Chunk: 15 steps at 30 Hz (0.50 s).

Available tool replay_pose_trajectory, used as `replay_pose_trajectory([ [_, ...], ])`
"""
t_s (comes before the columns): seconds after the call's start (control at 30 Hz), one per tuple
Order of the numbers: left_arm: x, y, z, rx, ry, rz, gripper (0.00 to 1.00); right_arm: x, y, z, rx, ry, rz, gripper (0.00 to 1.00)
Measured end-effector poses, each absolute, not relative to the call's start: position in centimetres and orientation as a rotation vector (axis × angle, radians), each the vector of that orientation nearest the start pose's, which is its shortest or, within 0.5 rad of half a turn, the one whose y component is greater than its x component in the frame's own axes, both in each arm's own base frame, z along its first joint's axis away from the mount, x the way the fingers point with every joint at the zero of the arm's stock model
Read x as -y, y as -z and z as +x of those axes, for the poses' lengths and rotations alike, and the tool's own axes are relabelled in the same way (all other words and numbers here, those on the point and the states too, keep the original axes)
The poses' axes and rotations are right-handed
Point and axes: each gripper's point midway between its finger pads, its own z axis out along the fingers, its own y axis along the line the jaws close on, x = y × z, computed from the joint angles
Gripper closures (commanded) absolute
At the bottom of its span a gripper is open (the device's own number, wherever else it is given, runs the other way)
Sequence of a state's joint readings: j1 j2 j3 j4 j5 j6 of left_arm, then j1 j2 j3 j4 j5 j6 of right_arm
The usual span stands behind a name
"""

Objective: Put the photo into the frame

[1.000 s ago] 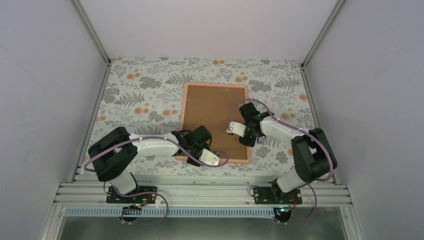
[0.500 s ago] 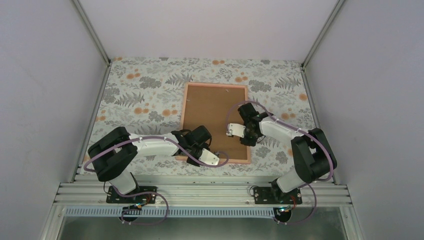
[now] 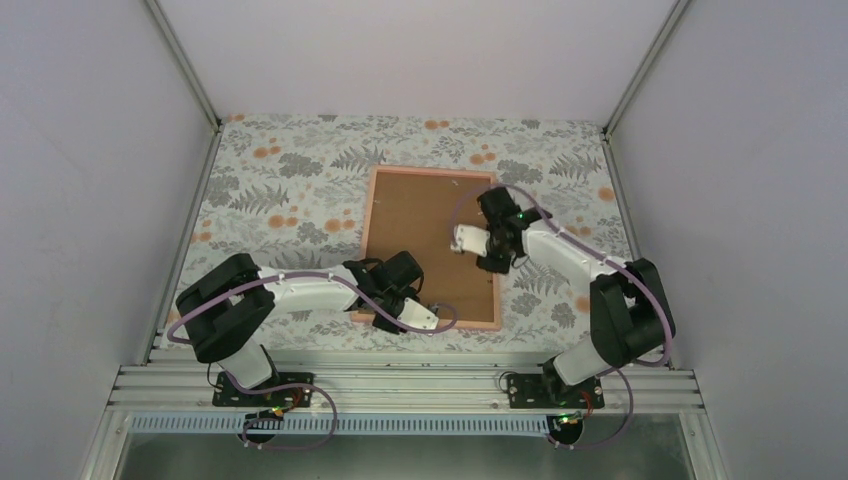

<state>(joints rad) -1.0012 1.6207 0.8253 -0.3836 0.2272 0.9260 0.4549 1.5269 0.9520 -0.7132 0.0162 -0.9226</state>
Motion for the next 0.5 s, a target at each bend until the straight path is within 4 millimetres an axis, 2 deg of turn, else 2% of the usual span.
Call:
replay_pose_trajectory([
  [0.13, 30.4, -2.4, 14.6, 1.946, -0.446, -2.849, 0.61, -15.1, -10.7, 32.5, -2.155, 0.069, -1.649, 0.56],
  [0.23, 30.1, -2.7, 14.2, 1.956, -0.461, -2.801, 0.59, -14.7, -12.5, 34.6, -2.156, 0.055, -1.562, 0.55],
  [0.33, 30.0, -2.8, 13.8, 1.950, -0.479, -2.775, 0.59, -13.9, -11.7, 36.1, -2.203, 0.033, -1.524, 0.54],
  [0.5, 29.7, -2.6, 13.4, 1.935, -0.485, -2.767, 0.59, -12.6, -8.7, 37.8, -2.310, -0.017, -1.509, 0.51],
])
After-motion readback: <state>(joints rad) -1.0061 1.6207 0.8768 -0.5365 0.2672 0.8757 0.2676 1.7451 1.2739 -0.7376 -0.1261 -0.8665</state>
